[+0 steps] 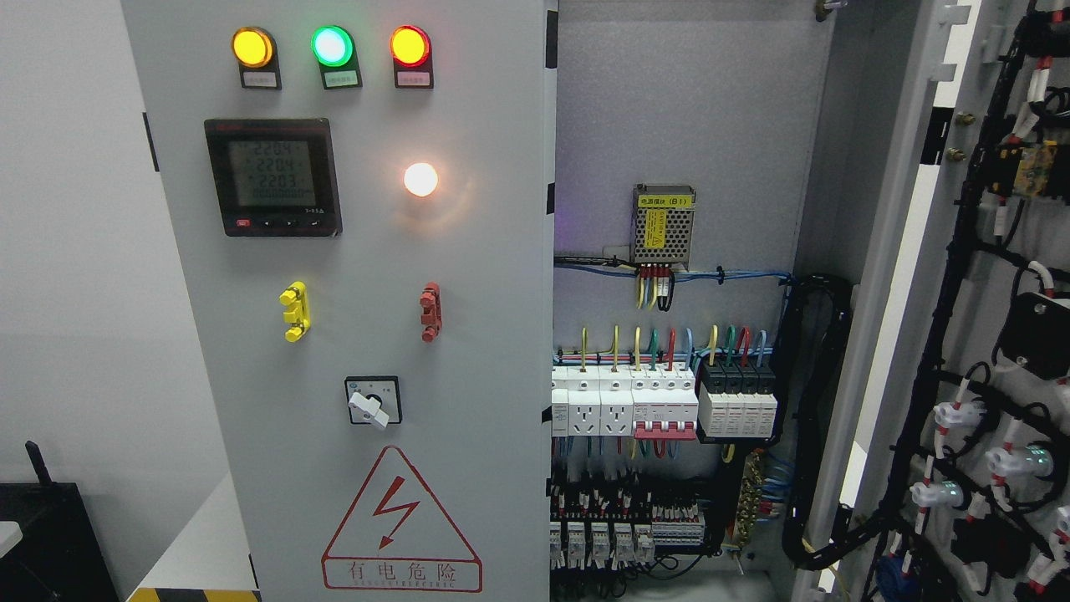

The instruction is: Open door with both hands

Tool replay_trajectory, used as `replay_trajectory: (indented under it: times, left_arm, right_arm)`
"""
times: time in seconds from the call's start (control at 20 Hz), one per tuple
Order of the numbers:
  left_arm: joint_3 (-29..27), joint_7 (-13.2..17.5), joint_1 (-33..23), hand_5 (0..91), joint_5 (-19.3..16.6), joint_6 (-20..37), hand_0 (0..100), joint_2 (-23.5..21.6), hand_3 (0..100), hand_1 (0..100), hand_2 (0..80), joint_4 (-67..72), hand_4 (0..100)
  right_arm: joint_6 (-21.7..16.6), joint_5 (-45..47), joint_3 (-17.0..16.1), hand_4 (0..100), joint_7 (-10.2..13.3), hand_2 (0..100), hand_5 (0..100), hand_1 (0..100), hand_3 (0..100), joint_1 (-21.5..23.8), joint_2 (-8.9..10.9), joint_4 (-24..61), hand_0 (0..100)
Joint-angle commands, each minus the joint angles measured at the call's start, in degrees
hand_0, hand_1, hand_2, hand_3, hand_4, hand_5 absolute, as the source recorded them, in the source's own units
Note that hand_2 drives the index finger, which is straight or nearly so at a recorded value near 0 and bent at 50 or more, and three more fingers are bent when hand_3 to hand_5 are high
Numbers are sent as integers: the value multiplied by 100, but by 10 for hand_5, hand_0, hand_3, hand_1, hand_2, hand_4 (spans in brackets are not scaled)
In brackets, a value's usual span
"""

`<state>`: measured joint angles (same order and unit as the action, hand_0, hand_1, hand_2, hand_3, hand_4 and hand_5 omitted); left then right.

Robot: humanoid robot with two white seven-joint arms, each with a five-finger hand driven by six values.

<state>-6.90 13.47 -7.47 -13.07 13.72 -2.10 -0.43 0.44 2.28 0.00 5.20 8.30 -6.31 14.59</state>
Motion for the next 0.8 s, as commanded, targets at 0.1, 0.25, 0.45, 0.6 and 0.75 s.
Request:
replay_trajectory:
  times: [0.1,0.25,0.45,0.6,0.75]
  left_arm:
    - [1032,6,52,0,-3,61,120,298,0,389,0,730,0]
    - [1041,24,44,0,84,34,120,263,0,389,0,360,0]
    - [1041,68,44,0,777,34,120,245,0,389,0,254,0]
    - [962,77,44,0,1025,43,120,245,0,389,0,245,0]
    - [761,77,44,0,1148,52,120,245,0,389,0,96,0]
  right_arm:
    - [-9,1,245,0,-1,0,0,389,0,66,24,782,120]
    - [-17,0,264,0,-1,0,0,389,0,136,42,1106,120]
    - [-52,18,246,0,-1,0,0,389,0,592,235,2176,120]
    - [-96,9,263,0,-1,0,0,389,0,1084,253,3424,120]
    - [-123,27,281,0,-10,0,0,389,0,1340,384,4400,120]
